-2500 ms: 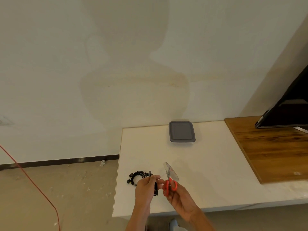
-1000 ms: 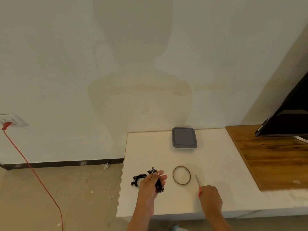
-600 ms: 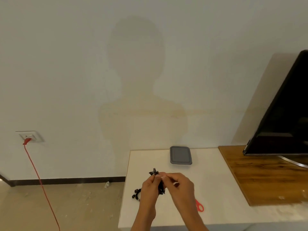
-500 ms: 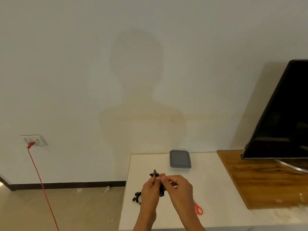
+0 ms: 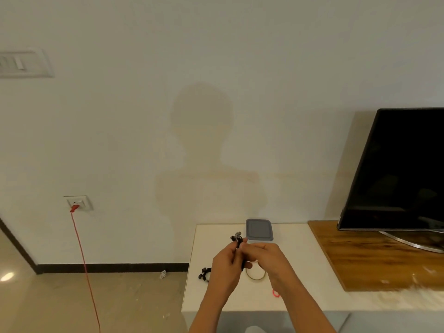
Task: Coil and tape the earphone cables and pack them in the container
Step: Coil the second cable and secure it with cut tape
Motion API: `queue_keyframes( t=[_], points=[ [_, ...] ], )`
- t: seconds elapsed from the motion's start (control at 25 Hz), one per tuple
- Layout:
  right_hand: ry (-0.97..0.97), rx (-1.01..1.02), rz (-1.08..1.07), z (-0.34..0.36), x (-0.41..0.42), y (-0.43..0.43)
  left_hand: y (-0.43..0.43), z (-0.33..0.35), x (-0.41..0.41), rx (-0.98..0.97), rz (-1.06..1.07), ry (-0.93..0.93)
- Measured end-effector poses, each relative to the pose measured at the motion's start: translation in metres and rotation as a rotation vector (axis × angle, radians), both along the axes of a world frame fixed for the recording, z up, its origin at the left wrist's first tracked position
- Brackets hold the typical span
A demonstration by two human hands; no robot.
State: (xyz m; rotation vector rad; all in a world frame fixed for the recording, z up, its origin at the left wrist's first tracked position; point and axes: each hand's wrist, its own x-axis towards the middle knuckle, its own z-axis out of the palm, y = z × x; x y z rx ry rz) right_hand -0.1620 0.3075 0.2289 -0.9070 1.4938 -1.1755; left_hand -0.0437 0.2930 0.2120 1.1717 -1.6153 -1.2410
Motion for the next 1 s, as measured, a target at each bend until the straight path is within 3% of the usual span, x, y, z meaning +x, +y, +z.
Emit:
queue_keyframes(
  t=[0.28, 0.6, 0.68, 0.84, 1.0],
  points=[
    [-0.111, 0.162, 0.038, -0.002, 0.003, 0.012, 0.025, 0.021, 0.016, 0.07, -0.119, -0.021],
    [-0.283, 0.162, 0.011, -0.011, 0.006, 0.021, 0.028, 0.016, 0.023, 0.231, -0.174, -0.04],
    [-0.316, 0.167, 0.015, -0.016, 0.003, 0.025, 0.03, 0.01, 0.027, 0.299, -0.206, 0.027],
    [-0.239, 0.219, -0.002, -0.018, -0.005, 0.028, 0.035, 0.006, 0.037, 0.503, -0.17, 0.328],
    [-0.117, 0.211, 0.055, -0.014, -0.004, 0.033, 0.034, 0.006, 0.032, 0.385, 0.023, 0.173]
  ],
)
